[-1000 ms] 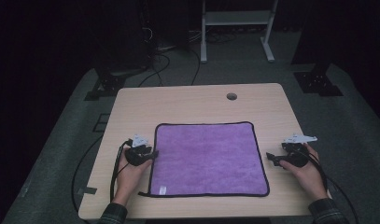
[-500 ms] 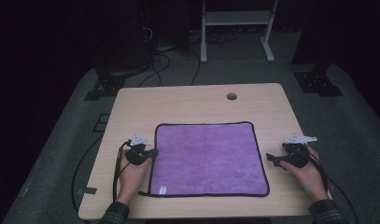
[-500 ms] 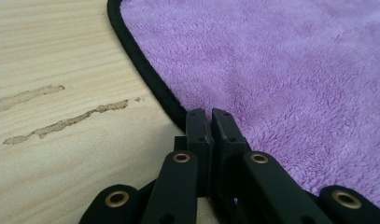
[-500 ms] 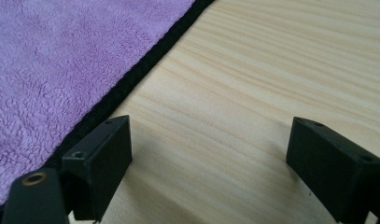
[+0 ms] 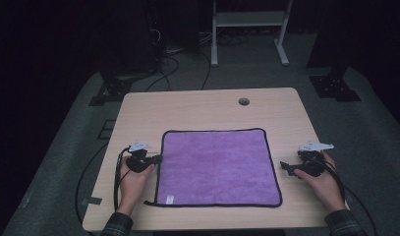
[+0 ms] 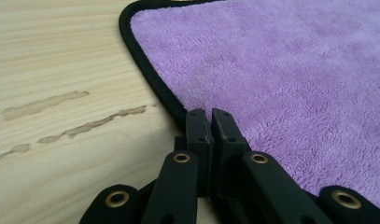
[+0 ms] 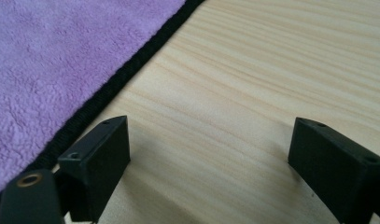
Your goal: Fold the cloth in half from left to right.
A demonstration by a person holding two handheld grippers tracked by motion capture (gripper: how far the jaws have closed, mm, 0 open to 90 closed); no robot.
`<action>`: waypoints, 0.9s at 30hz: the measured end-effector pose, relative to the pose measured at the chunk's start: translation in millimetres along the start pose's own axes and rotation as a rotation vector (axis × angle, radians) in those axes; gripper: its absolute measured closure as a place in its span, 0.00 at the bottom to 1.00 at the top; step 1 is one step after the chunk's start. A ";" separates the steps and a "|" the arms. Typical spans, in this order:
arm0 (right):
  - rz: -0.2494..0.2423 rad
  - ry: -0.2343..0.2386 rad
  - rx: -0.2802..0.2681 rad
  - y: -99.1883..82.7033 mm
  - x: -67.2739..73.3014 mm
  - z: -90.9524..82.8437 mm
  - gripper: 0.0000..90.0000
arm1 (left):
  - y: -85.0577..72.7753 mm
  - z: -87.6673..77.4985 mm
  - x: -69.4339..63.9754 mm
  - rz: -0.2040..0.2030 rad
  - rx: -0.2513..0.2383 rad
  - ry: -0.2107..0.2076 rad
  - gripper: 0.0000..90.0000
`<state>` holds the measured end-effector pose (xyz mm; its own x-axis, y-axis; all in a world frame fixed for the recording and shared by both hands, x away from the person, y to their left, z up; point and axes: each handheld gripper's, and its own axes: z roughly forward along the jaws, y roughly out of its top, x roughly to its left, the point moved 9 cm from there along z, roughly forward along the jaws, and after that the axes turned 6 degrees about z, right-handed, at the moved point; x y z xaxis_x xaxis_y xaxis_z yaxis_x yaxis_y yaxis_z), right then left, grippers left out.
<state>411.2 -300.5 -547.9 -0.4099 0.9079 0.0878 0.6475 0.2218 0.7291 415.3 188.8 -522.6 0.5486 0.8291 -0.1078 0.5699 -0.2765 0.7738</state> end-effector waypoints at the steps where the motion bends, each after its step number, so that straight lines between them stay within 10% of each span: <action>1: 0.000 0.000 0.002 -0.2 0.1 0.1 0.12 | 0.5 -3.3 4.5 -0.006 -0.007 0.010 0.97; 14: 0.005 -0.001 0.004 -0.7 0.2 -0.3 0.12 | -0.8 -36.3 42.6 -0.067 -0.044 0.088 0.97; 27: 0.003 -0.001 0.006 -0.6 0.0 -0.1 0.11 | 18.0 -37.4 18.4 -0.089 -0.119 -0.052 0.97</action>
<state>410.7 -300.7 -548.4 -0.4069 0.9091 0.0894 0.6525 0.2208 0.7249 412.8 217.3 -487.3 0.5321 0.8205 -0.2091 0.5425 -0.1408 0.8282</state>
